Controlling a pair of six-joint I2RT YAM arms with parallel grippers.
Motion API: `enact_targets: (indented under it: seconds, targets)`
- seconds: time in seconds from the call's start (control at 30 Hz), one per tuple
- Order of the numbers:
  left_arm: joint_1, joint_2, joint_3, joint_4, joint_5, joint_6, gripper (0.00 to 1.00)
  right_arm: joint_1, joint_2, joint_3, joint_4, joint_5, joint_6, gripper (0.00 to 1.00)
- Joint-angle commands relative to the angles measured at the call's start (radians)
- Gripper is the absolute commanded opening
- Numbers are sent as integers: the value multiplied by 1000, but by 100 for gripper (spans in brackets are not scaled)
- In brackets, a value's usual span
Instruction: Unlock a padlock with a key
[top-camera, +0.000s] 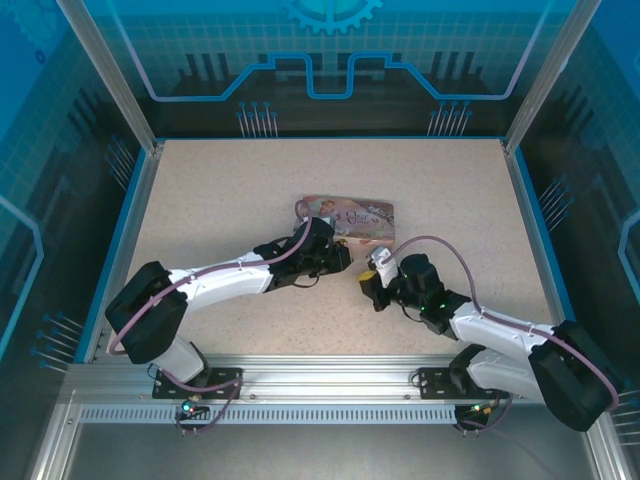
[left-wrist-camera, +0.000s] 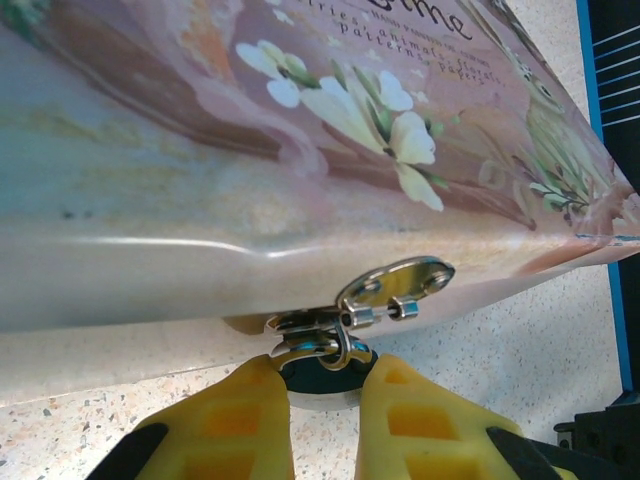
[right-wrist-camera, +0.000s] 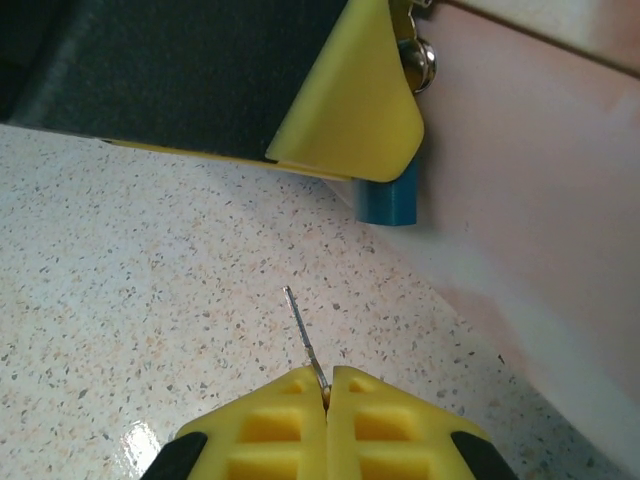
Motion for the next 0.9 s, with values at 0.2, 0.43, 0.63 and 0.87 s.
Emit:
enact_targets:
  seconds: [0.2, 0.43, 0.63, 0.87]
  targets:
    - [5, -48, 29, 46, 33, -37, 0, -27, 37, 12, 116, 43, 11, 0]
    - [5, -45, 32, 54, 36, -45, 0, -37, 69, 24, 126, 58, 17, 0]
    - [5, -45, 32, 54, 34, -45, 0, -39, 118, 30, 143, 60, 25, 0]
    - [6, -51, 30, 48, 23, -37, 0, -39, 114, 32, 169, 45, 36, 0]
